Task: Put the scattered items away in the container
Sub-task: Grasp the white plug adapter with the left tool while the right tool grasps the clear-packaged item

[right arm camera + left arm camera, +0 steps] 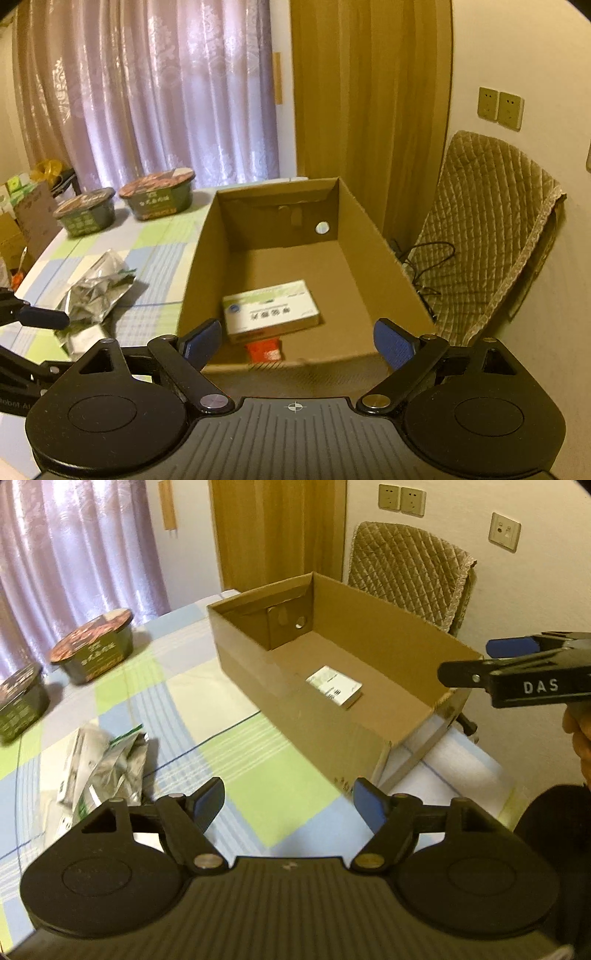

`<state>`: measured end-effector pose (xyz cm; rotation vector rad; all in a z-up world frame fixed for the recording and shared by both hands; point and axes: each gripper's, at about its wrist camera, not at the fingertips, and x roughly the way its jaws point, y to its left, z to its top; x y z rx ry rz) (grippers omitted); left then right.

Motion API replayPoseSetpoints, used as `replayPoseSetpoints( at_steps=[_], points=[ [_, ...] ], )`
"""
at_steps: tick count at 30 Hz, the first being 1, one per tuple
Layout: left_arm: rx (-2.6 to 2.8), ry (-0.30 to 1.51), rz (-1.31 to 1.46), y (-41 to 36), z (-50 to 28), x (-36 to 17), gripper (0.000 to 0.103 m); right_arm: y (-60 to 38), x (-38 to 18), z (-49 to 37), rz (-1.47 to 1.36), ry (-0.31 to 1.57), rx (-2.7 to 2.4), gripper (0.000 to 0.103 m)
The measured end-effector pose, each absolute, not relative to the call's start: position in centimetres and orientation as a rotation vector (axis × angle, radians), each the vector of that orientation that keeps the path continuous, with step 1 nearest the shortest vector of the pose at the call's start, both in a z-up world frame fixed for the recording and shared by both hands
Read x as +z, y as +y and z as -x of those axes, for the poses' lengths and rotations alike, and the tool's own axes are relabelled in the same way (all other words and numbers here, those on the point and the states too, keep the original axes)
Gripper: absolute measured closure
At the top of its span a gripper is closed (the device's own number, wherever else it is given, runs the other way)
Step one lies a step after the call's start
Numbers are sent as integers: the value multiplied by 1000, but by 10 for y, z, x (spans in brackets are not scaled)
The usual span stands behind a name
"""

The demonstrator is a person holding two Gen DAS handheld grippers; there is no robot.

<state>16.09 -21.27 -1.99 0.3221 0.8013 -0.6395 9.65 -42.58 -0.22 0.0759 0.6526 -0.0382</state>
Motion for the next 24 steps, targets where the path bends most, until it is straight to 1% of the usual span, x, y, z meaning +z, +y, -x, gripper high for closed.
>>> replayPoseSetpoints(
  at_steps=[5, 14, 21, 24],
  points=[
    [-585, 810, -303, -183, -149, -18, 30, -405, 5, -84, -58, 636, -3, 8],
    [-435, 843, -278, -105, -129, -21, 30, -344, 19, -75, -16, 611, 153, 8],
    [-407, 863, -292, -70, -127, -31, 29, -301, 10, -84, 24, 643, 267, 8],
    [-416, 872, -287, -67, -131, -40, 26, -287, 4, -91, 49, 662, 301, 8]
  ],
)
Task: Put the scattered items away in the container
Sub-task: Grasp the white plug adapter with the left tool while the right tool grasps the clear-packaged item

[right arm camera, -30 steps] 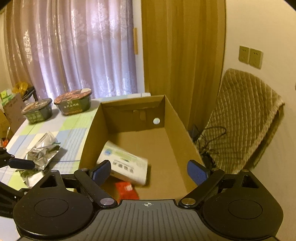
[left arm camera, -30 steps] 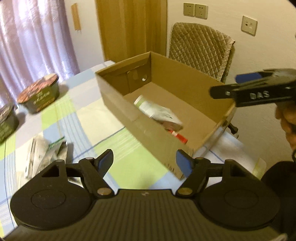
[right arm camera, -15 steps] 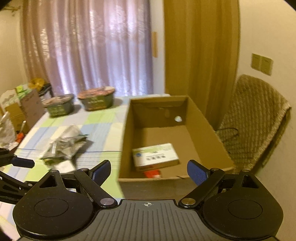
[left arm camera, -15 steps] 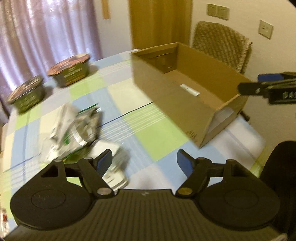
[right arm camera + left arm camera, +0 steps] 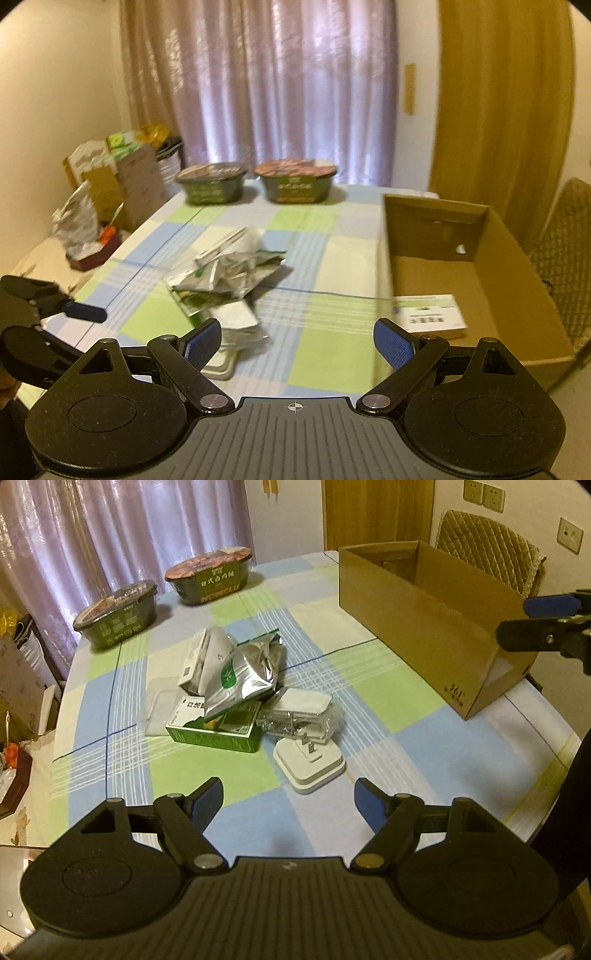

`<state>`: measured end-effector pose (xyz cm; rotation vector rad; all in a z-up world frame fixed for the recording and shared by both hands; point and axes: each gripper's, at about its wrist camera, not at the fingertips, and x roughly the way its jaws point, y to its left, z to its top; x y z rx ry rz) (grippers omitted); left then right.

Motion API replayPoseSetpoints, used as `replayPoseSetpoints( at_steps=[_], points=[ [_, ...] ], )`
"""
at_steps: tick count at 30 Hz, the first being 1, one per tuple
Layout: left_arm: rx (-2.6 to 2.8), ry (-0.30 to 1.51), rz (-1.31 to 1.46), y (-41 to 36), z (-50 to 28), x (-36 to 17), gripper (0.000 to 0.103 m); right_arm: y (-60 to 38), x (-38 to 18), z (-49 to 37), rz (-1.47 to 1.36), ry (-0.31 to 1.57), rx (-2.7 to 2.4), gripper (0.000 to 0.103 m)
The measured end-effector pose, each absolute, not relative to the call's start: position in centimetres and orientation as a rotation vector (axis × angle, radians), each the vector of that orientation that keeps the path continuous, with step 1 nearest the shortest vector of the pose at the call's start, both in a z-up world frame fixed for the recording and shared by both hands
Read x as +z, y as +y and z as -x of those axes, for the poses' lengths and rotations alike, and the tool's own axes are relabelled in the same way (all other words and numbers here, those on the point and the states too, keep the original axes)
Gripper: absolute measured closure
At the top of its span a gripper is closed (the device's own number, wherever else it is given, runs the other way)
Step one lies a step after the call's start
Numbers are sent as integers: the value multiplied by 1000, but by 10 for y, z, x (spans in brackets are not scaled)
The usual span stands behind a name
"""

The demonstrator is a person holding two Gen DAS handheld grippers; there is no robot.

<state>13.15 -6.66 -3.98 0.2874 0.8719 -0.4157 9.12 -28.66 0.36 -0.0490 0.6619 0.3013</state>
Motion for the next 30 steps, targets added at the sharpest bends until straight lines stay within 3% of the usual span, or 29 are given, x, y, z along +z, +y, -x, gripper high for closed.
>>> replayPoseSetpoints(
  at_steps=[10, 13, 22, 23, 26, 30],
  points=[
    [-382, 907, -124, -82, -162, -84, 22, -255, -16, -141, 124, 713, 388, 8],
    [-353, 899, -102, -94, -170, -98, 17, -250, -28, -165, 136, 761, 420, 9],
    [-285, 916, -26, -106, -191, -134, 17, -237, -63, -220, 177, 899, 517, 9],
    [-285, 917, -23, -106, -193, -137, 19, -236, -67, -224, 181, 910, 524, 9],
    [-291, 923, -28, -103, -196, -142, 38, -230, -77, -234, 194, 940, 552, 9],
    [-314, 935, -54, -91, -193, -140, 41, -219, -93, -244, 205, 977, 597, 9]
  ],
)
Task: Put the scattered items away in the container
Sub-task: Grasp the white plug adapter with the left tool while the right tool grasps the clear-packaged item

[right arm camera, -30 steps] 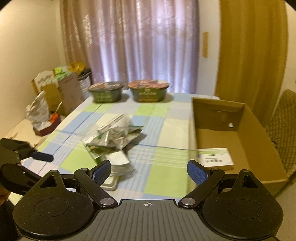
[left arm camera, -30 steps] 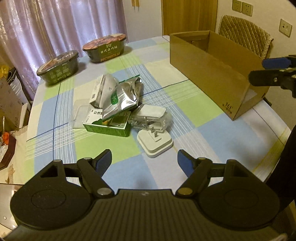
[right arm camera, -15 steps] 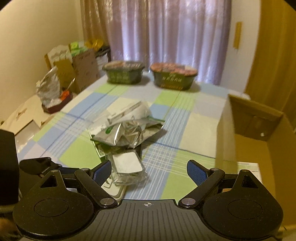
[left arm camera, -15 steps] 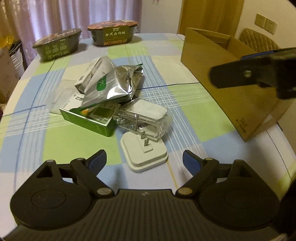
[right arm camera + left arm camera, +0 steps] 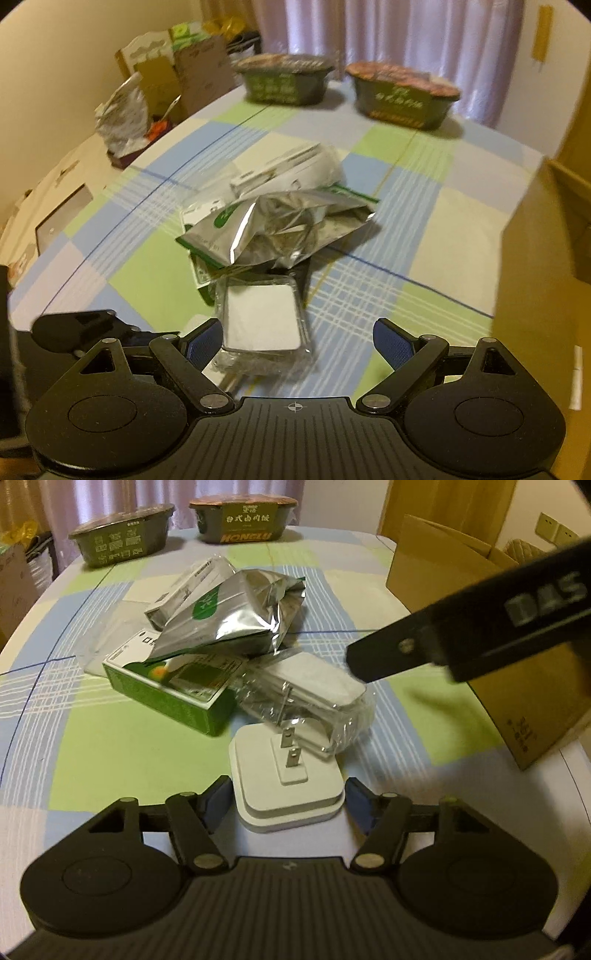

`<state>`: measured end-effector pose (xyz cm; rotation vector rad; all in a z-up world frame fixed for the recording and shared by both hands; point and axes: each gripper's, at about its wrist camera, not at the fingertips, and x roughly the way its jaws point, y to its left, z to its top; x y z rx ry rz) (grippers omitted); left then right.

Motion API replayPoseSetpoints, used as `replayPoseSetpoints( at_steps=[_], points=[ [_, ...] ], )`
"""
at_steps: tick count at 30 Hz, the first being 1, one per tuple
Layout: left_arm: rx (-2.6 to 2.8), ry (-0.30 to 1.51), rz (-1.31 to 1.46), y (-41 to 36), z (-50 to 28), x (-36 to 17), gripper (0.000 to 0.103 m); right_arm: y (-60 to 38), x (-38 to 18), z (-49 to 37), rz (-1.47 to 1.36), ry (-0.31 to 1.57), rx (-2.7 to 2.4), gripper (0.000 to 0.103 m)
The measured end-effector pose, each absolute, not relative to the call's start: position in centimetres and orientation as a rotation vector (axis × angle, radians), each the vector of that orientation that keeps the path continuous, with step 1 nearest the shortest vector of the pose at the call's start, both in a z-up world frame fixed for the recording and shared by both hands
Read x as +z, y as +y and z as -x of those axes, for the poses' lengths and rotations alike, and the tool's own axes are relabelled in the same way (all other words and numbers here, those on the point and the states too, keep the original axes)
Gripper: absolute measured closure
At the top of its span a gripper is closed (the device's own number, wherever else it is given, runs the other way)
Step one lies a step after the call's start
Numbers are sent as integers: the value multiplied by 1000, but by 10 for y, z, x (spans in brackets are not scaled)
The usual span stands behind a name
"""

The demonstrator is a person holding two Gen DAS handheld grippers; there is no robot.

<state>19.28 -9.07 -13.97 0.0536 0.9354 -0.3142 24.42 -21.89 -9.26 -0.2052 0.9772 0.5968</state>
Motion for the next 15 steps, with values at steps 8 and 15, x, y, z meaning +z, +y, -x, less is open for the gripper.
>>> replayPoseSetpoints(
  at_steps=[8, 15],
  points=[
    [-287, 979, -65, -49, -173, -136, 40, -192, -122, -258, 185, 1042, 653, 9],
    [-263, 960, -100, -49, -170, -138, 28, -166, -143, -254, 332, 1061, 685, 9]
  ],
)
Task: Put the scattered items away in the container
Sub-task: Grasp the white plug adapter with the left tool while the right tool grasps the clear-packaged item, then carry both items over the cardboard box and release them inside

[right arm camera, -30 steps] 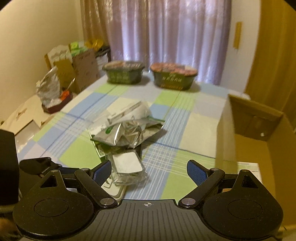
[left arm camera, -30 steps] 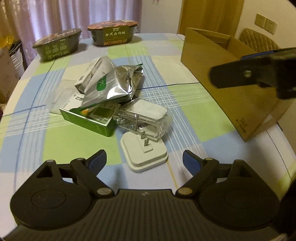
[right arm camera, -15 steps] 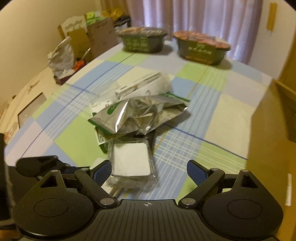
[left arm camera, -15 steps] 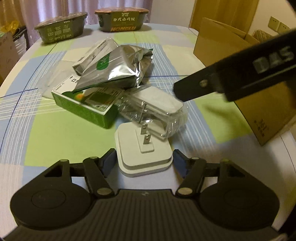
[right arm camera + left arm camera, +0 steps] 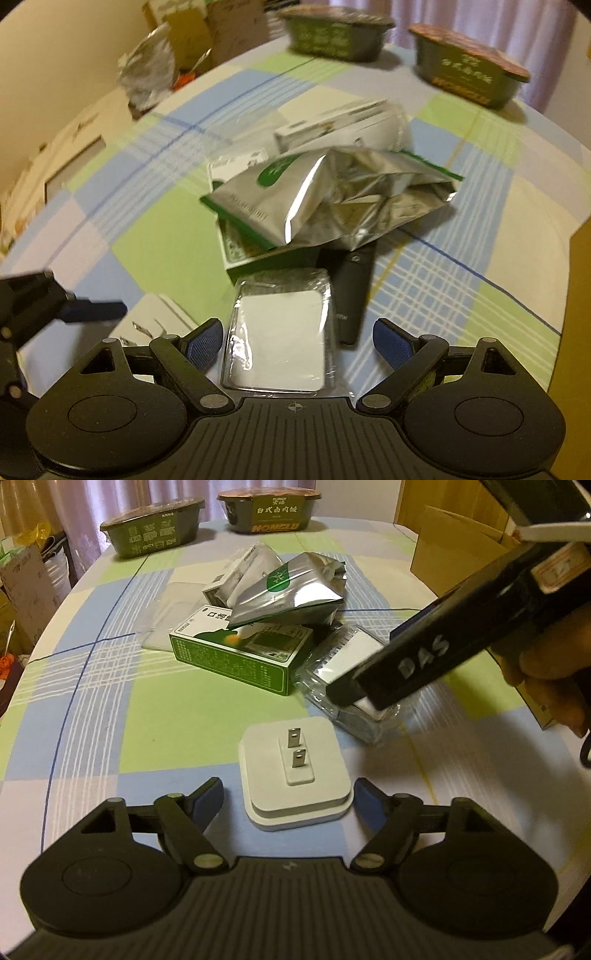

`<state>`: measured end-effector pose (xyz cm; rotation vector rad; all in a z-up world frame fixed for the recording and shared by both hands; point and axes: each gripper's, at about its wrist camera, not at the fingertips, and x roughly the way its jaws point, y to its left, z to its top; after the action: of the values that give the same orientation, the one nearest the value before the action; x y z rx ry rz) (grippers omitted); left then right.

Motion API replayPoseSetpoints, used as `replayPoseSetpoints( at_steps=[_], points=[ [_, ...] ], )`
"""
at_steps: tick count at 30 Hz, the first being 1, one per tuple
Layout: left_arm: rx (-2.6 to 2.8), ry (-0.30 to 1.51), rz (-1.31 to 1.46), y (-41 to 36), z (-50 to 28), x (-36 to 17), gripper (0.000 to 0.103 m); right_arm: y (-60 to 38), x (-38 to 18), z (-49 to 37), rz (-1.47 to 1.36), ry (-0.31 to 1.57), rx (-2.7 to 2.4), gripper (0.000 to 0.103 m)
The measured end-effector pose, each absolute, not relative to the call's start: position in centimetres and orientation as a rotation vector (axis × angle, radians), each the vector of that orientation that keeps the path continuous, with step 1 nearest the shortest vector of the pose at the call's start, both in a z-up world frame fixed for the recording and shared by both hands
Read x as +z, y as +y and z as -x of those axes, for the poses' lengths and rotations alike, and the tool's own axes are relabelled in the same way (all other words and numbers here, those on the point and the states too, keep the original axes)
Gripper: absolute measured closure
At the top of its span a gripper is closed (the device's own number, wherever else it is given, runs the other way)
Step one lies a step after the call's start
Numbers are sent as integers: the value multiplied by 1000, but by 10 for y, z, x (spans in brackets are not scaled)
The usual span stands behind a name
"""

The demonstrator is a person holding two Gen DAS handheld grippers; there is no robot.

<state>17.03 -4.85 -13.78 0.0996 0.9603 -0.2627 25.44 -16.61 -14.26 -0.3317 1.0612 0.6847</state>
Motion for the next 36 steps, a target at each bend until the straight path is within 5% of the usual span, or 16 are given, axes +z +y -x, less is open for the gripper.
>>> replayPoseSetpoints(
  at_steps=[2, 8, 16, 20, 36],
  points=[
    [-261, 960, -102, -48, -171, -139, 28, -163, -148, -252, 374, 1061, 687, 29],
    [-273, 954, -111, -51, -174, -140, 28, -173, -146, -244, 369, 1044, 636, 38],
    [-282, 959, -120, -58, -181, -142, 30, -203, -132, -215, 277, 1031, 511, 38],
    [-288, 963, -147, -60, -181, -142, 40, -219, -128, -200, 228, 1035, 456, 39],
    [-348, 952, -191, -72, -147, -107, 41, -243, -78, -156, 188, 946, 393, 39]
  ],
)
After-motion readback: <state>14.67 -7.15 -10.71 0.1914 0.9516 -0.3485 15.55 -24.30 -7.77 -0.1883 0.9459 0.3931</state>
